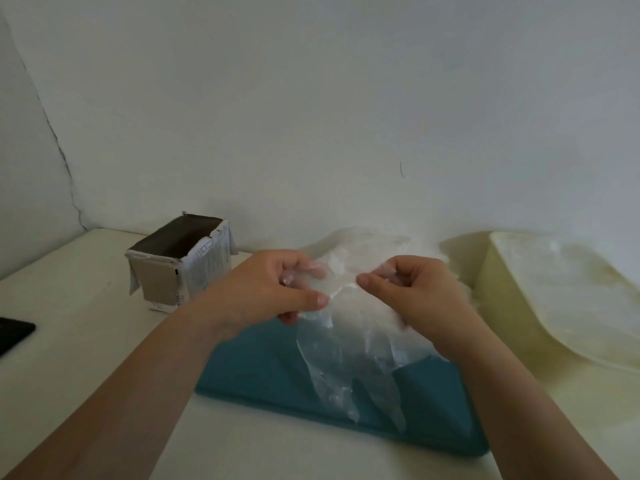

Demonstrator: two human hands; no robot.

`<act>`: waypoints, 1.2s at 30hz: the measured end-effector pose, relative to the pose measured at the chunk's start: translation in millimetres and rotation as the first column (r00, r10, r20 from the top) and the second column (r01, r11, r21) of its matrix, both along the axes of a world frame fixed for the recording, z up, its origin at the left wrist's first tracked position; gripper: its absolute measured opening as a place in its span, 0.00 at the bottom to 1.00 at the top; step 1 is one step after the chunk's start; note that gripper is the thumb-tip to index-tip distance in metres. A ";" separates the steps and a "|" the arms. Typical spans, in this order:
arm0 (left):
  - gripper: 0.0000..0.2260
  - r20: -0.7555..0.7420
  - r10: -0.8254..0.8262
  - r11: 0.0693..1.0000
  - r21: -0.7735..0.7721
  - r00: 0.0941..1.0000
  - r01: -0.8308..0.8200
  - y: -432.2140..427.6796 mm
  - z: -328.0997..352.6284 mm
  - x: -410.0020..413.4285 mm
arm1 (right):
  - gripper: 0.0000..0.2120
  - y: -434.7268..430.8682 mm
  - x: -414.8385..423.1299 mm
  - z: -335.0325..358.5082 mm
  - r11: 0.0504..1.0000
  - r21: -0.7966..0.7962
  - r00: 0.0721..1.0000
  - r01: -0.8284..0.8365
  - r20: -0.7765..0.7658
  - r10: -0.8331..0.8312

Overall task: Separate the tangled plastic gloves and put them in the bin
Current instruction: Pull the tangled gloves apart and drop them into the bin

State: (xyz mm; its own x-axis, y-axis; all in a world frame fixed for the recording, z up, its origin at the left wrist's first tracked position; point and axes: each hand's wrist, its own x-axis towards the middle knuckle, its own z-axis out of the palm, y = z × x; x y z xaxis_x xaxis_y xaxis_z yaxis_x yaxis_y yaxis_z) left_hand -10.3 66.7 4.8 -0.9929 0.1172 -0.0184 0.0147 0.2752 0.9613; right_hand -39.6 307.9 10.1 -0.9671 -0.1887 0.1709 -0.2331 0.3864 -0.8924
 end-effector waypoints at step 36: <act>0.03 -0.293 0.447 0.894 0.171 0.845 -0.413 25.4 -19.9 -7.1 | 0.08 16.3 -10.6 -10.5 0.979 -0.020 0.937 -0.202 0.286 0.199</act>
State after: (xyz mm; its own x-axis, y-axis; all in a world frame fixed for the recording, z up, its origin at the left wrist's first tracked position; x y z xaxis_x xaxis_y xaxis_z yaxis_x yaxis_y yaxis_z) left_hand -17.4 92.1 -15.1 -0.8939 -0.3384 0.2941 0.2246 0.2300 0.9469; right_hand -50.2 324.1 -0.4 -0.9168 -0.3841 -0.1090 -0.0431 0.3666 -0.9294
